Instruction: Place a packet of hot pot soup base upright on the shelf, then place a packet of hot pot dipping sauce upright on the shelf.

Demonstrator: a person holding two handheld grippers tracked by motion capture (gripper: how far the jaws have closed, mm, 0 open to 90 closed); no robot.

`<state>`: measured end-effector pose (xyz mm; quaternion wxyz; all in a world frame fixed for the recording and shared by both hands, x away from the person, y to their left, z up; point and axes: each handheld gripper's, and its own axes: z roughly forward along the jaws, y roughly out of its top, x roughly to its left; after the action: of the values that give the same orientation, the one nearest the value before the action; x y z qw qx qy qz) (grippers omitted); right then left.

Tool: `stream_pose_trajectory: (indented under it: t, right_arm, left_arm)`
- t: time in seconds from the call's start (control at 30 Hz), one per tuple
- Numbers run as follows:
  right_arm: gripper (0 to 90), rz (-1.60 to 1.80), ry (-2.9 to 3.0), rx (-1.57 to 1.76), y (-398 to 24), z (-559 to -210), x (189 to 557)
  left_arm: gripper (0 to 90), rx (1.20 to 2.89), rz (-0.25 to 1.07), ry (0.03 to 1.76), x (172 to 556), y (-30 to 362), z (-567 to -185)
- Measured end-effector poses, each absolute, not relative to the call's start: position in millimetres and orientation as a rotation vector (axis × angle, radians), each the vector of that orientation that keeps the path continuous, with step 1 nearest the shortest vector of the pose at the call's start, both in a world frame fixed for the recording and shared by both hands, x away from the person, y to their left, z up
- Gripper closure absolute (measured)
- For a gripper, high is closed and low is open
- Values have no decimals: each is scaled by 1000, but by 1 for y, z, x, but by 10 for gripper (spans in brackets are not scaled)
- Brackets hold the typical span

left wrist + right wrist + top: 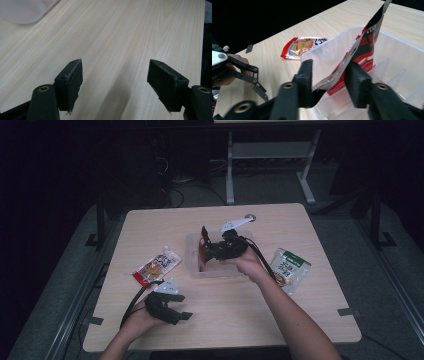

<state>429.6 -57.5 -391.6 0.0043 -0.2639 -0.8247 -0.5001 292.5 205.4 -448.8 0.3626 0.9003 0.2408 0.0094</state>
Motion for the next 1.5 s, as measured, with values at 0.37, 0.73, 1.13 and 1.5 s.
stream_pose_trajectory:
  t: [0.37,0.73,1.13,1.5]
  right_arm:
    - [286,-1557,-2608,-843,-62,-383,421]
    - [210,-1571,-2643,-773,-73,-370,400]
    - [186,-1561,-2703,-804,-99,-383,378]
    - [171,-1486,-2765,-924,-129,-404,348]
  left_arm:
    - [280,2311,26,626,293,206,-449]
    - [259,2306,23,638,294,208,-447]
    - [258,2302,34,656,294,209,-448]
    - [260,2288,52,693,292,212,-447]
